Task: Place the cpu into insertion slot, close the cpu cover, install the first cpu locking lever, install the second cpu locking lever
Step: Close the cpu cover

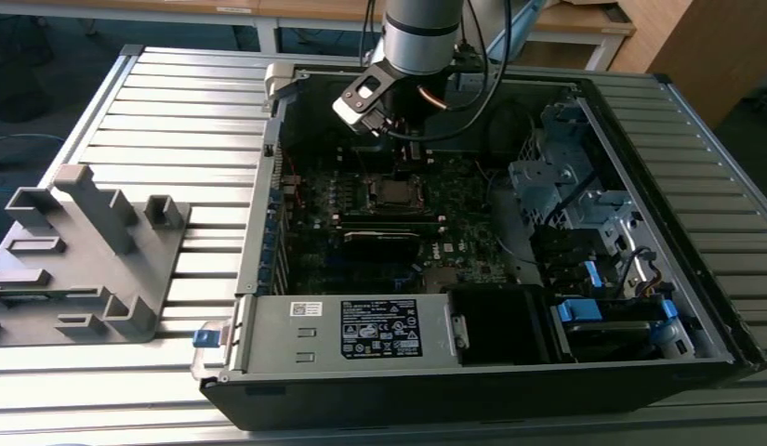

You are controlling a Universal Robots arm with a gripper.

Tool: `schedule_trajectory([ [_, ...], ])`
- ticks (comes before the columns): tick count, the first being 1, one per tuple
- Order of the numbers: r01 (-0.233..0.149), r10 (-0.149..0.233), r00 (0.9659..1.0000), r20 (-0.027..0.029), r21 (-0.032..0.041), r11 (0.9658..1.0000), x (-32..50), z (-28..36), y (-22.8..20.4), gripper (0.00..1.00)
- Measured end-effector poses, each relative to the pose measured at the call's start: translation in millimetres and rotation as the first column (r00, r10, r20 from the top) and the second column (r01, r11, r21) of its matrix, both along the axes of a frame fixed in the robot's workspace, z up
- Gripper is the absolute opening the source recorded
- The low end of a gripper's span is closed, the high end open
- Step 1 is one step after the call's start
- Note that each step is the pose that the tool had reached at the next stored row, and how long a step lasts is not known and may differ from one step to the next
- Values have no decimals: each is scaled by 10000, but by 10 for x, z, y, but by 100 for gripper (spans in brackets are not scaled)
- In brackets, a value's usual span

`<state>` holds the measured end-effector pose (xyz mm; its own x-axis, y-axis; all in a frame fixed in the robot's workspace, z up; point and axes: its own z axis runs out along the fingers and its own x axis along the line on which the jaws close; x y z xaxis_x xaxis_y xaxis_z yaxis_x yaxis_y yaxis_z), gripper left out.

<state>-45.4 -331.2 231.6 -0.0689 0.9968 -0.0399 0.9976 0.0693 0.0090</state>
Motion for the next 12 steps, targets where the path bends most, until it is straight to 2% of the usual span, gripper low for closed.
schedule_trajectory([
  [12, -23, 23, 10000, -1, -1, 10000, 0, 0, 0, 10],
])
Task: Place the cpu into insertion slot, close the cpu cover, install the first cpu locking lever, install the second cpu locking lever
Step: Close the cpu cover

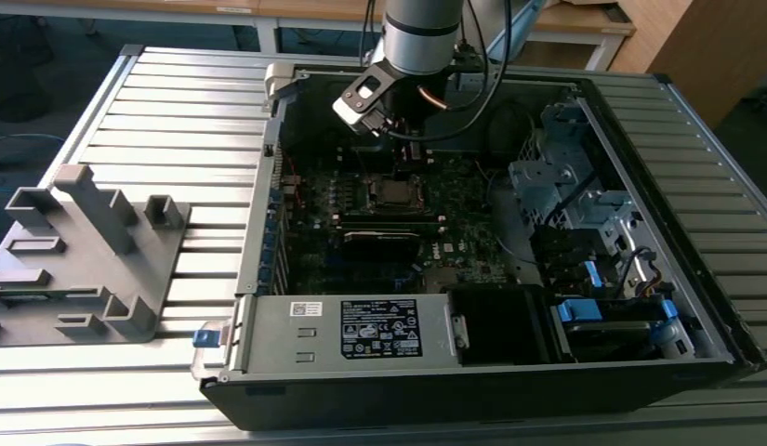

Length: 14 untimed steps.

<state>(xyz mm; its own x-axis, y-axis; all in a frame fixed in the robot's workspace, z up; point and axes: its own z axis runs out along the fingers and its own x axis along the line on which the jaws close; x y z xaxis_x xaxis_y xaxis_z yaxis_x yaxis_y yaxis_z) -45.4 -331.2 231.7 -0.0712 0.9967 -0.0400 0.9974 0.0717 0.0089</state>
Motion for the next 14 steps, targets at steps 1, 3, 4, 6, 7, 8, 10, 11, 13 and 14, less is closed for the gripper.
schedule_trajectory([
  [1, -1, 1, 10000, 0, 0, 10000, 0, 0, 0, 10],
  [3, -37, 37, 10000, 1, 0, 10000, 0, 0, 0, 10],
  [4, -67, 67, 10000, 0, 0, 10000, 0, 0, 0, 10],
  [6, -82, 82, 10000, 0, 0, 10000, 0, 0, 0, 10],
  [7, -82, 82, 10000, 0, 0, 10000, 0, 0, 0, 10],
  [8, -83, 83, 10000, 0, 0, 10000, 0, 0, 0, 10],
  [10, -87, 87, 10000, 0, 0, 10000, 0, 0, 0, 10],
  [11, -109, 109, 9999, 0, 0, 9999, 0, 0, 0, 10],
  [13, -245, 245, 9997, 1, 1, 9997, 0, 0, 0, 10],
  [14, -343, 343, 9994, 0, 0, 9994, 0, 0, 0, 10],
])
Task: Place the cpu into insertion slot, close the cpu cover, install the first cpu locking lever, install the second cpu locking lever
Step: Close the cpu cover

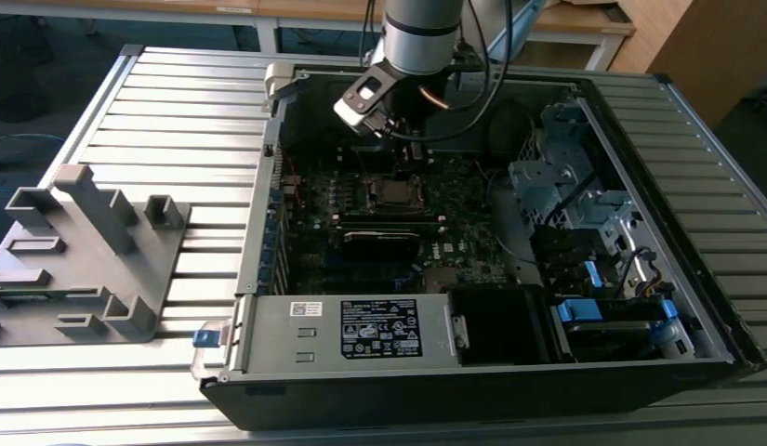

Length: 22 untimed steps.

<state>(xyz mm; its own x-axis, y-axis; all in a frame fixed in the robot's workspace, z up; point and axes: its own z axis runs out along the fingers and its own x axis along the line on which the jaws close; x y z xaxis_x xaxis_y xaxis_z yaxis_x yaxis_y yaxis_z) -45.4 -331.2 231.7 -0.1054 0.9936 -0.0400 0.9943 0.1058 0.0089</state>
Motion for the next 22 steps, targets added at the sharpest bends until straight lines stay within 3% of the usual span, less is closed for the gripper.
schedule_trajectory([
  [4, -357, 357, 9994, 0, 0, 9994, 0, 0, 0, 10],
  [22, -548, 548, 9985, 0, 0, 9985, 0, 0, 0, 10],
])
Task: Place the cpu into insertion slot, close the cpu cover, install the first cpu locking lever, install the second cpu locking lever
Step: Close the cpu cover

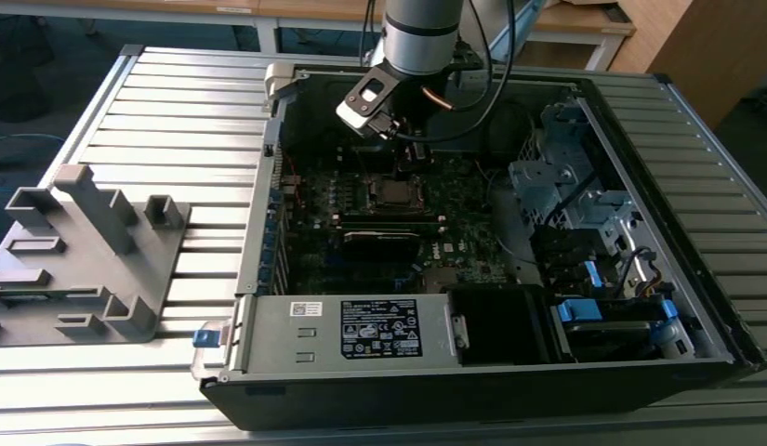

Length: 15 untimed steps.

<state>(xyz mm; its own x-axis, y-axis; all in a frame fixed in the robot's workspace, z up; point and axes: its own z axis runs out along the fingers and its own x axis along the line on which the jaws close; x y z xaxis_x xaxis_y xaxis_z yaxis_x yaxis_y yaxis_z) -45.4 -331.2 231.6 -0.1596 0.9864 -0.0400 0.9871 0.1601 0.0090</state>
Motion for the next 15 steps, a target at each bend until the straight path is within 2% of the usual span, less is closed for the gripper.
schedule_trajectory([
  [15, -142, 142, 9999, 0, 0, 9999, 0, 0, 0, 10],
])
